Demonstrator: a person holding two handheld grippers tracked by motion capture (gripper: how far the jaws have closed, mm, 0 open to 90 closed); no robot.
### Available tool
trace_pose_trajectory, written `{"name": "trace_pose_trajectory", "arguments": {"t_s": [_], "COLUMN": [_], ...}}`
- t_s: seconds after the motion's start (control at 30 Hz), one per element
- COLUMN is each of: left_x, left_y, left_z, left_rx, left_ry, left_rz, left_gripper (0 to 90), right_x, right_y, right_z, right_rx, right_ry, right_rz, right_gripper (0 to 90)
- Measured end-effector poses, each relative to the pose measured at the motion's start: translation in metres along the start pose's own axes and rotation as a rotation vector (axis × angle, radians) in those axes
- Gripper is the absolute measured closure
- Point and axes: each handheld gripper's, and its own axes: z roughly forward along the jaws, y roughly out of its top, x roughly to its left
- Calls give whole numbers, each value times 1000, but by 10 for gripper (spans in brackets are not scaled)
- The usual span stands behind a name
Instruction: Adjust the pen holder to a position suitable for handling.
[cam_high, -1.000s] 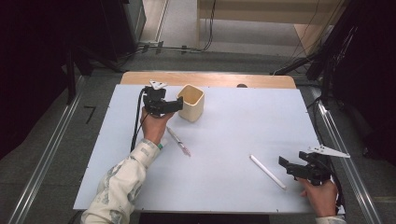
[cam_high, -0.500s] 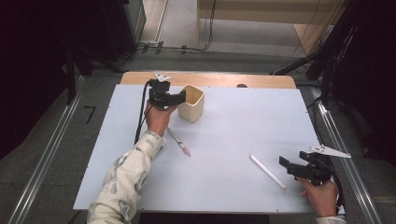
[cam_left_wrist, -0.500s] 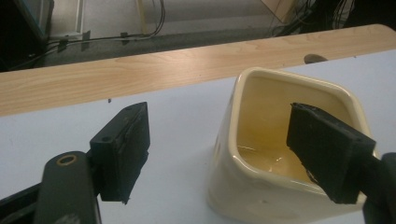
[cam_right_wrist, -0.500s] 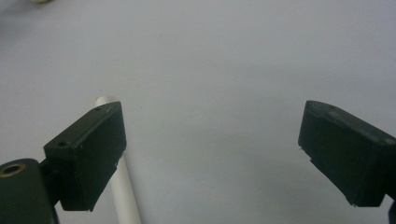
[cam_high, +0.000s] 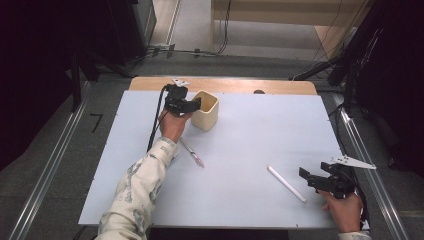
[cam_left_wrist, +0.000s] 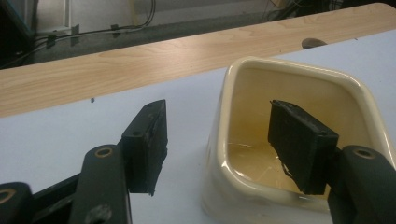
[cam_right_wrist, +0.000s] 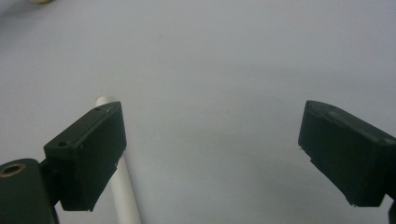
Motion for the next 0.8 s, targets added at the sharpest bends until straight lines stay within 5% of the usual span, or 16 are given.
{"name": "trace_pose_trajectory", "arguments": {"t_s": [0.8], "left_x": [-2], "left_y": [-1], "left_z": [15], "left_rx": [47], "left_ry": [0], "left_rz": [39], "left_gripper": [726], "right_x": [0], "right_y": [0], "right_z": [0], "right_rx": [1], "right_ry": [2], "right_rz": [6], "right_gripper": [62]}}
